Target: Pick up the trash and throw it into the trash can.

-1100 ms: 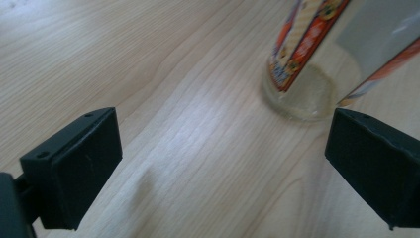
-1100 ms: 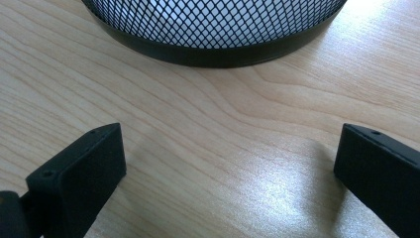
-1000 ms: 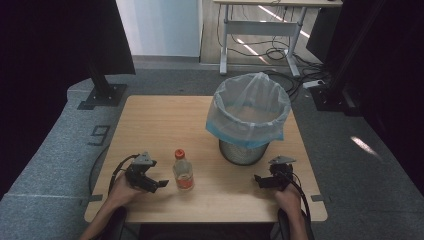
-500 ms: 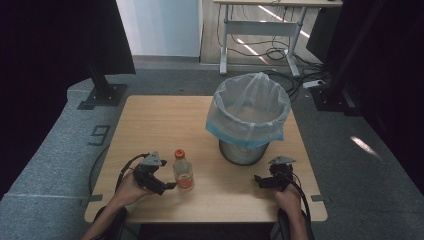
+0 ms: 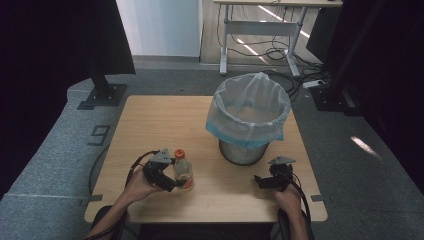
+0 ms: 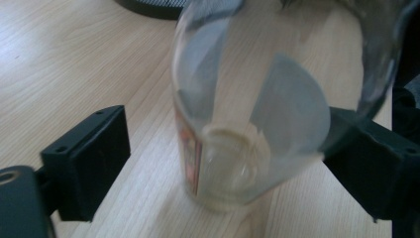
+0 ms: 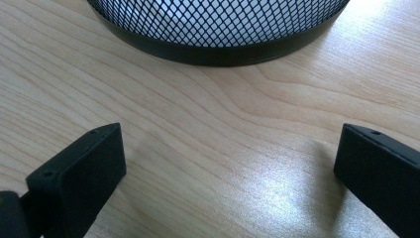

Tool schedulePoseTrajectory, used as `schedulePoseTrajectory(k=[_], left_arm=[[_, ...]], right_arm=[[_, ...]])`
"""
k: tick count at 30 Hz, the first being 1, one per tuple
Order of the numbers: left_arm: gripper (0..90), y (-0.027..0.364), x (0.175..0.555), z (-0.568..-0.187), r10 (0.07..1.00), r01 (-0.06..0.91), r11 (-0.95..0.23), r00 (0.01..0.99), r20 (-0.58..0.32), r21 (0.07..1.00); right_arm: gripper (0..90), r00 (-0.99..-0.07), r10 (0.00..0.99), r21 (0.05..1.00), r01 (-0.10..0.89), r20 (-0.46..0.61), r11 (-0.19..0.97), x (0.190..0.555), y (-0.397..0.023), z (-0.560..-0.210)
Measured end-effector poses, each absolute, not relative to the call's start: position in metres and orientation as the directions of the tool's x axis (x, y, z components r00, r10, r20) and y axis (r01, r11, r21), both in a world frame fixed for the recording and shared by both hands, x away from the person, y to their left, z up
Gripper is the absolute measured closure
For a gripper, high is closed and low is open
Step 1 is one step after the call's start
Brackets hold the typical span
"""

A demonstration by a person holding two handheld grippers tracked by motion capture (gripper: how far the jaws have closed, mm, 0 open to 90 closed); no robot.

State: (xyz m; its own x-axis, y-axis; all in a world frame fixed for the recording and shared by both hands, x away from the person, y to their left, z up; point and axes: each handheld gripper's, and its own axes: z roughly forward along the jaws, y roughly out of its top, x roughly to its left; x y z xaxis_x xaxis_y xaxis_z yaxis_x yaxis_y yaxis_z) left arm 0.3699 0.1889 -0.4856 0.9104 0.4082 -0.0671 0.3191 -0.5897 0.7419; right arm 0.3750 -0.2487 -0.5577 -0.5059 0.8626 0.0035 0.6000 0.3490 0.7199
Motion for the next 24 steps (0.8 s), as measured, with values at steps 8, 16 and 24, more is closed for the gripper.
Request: schedulePoseTrajectory(k=[8, 16, 24], left_arm=[[16.1, 0.177, 0.373, -0.488, 0.384, 0.303, -0.607, 0.921, -0.064, 0.734], [27.2, 0.174, 0.37, -0.486, 0.357, 0.267, -0.63, 0.934, -0.033, 0.729], [27.9, 0.172, 0.372, -0.485, 0.368, 0.274, -0.624, 0.929, -0.034, 0.732]], right_arm=[[0.0, -0.506, 0.862, 0.72, 0.6, 0.004, 0.349, 0.375, -0.249, -0.558], [0.0, -0.506, 0.862, 0.72, 0.6, 0.004, 0.349, 0.375, -0.249, -0.558], [0.0, -0.506, 0.862, 0.719, 0.6, 0.004, 0.349, 0.375, -0.249, -0.558]])
